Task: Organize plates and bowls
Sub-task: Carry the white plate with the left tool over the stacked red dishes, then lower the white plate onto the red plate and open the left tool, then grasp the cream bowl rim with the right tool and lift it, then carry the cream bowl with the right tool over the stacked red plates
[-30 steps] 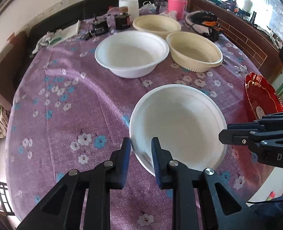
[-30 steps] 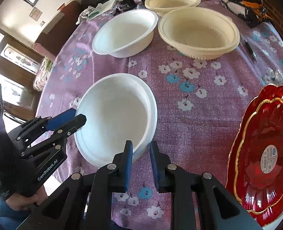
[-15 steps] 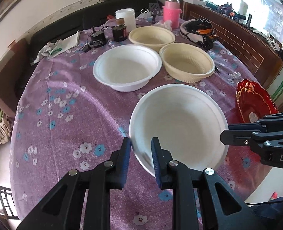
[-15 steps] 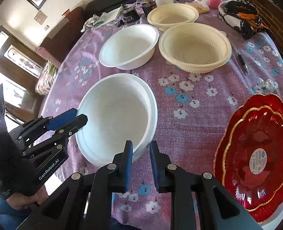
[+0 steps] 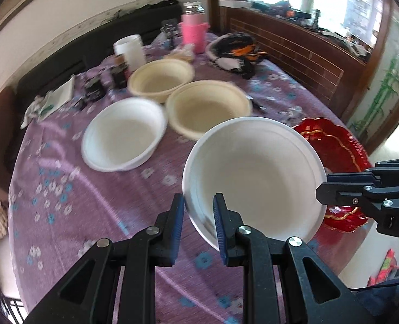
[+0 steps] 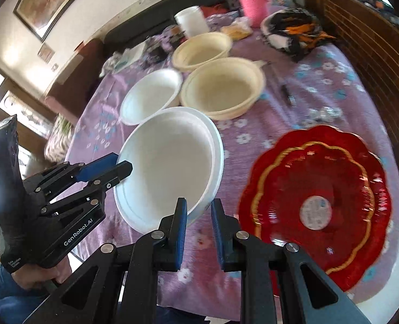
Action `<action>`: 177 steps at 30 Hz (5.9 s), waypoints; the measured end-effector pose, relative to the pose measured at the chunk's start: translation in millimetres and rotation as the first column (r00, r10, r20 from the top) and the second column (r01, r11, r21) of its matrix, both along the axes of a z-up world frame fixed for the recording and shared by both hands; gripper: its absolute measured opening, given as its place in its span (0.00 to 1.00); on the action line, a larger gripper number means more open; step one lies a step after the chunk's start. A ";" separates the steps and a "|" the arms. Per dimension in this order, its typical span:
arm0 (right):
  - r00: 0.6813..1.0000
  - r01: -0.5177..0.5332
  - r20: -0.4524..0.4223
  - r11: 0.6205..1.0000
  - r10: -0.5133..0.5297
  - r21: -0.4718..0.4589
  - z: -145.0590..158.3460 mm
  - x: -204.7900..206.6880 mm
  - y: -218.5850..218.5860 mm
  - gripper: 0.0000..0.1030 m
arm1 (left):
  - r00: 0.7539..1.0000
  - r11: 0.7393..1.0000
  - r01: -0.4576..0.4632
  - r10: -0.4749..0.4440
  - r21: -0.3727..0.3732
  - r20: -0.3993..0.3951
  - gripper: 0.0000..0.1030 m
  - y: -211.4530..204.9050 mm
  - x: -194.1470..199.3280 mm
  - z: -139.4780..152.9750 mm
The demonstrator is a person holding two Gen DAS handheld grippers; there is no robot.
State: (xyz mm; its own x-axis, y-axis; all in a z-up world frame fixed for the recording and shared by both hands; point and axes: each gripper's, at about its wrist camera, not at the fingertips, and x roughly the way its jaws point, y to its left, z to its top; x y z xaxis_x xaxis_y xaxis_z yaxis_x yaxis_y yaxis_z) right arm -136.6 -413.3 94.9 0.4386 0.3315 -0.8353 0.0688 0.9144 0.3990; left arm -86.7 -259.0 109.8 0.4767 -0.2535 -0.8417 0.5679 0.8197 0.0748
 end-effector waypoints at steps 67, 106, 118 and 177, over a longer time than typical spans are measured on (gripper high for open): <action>0.926 0.337 -0.173 0.941 -0.335 -0.016 -46.8 -72.4 -134.7 0.20 | 0.942 0.948 0.318 -0.312 0.031 -0.121 0.22 -150.4 -28.0 -54.6; 0.959 0.283 -0.027 0.959 -0.283 -0.004 5.8 -37.8 -88.3 0.30 | 0.998 0.998 0.053 -0.054 -0.035 -0.020 0.39 -26.6 -15.6 -11.9; 0.986 0.162 -0.038 0.985 -0.161 0.051 8.1 51.5 -64.0 0.38 | 0.995 0.995 -0.103 0.102 -0.017 -0.022 0.40 35.5 -8.0 -12.3; 0.984 -0.080 -0.154 0.996 0.086 0.044 -49.5 72.3 25.8 0.31 | 0.958 0.971 -0.236 0.225 -0.045 -0.178 0.56 87.1 21.3 -38.8</action>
State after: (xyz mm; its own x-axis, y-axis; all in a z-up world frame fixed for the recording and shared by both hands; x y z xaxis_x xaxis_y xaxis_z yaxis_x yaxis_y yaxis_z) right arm -64.3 -387.5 45.4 0.2737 0.3938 -0.8775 0.0576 0.9040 0.4236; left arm -65.5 -171.9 71.1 0.3798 -0.2103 -0.9008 0.3629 0.9296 -0.0641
